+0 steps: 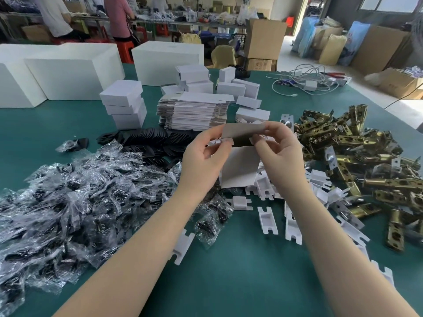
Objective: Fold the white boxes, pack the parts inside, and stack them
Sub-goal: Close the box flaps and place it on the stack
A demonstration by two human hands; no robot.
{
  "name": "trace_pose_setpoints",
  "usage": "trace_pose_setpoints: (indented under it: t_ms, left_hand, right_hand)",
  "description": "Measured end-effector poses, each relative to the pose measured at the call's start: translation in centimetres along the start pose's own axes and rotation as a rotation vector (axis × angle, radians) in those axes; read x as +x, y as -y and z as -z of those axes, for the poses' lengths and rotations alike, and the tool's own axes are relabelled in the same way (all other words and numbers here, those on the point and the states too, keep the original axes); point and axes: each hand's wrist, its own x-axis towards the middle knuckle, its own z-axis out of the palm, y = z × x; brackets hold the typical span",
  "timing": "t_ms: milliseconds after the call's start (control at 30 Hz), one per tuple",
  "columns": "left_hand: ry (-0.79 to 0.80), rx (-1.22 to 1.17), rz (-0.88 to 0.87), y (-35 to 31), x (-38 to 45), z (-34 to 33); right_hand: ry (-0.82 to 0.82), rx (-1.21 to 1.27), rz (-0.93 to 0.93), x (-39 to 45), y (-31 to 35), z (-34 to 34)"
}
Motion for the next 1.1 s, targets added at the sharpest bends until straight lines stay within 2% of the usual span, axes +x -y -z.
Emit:
trace_pose_setpoints:
  t_ms: [133, 400, 533, 767, 1100]
  left_hand:
    - [0.043, 0.059, -0.018, 0.1, 0.1, 0.5]
    - [0.140, 0.285, -0.280, 0.5, 0.3, 1.5]
    - [0.232, 0.285, -0.242, 1.1, 0.4, 2.2]
    - [0.174, 0.208, -0.223, 0.7, 0.2, 1.6]
    - [0.128, 0.356, -0.288, 1.1, 0.5, 1.4]
  right_hand:
    - [0.039, -0.085, 0.118, -0.2, -0.2, 0.4]
    - [0.098, -0.147, 0.175, -0.5, -1.0, 1.0]
    - [0.126, -0.150, 0.180, -0.7, -1.1, 1.2]
    - [0.159, -0.138, 0.147, -0.3, -1.3, 1.5]
    - [0.132, -0.260, 0.274, -0.1, -1.2, 1.5]
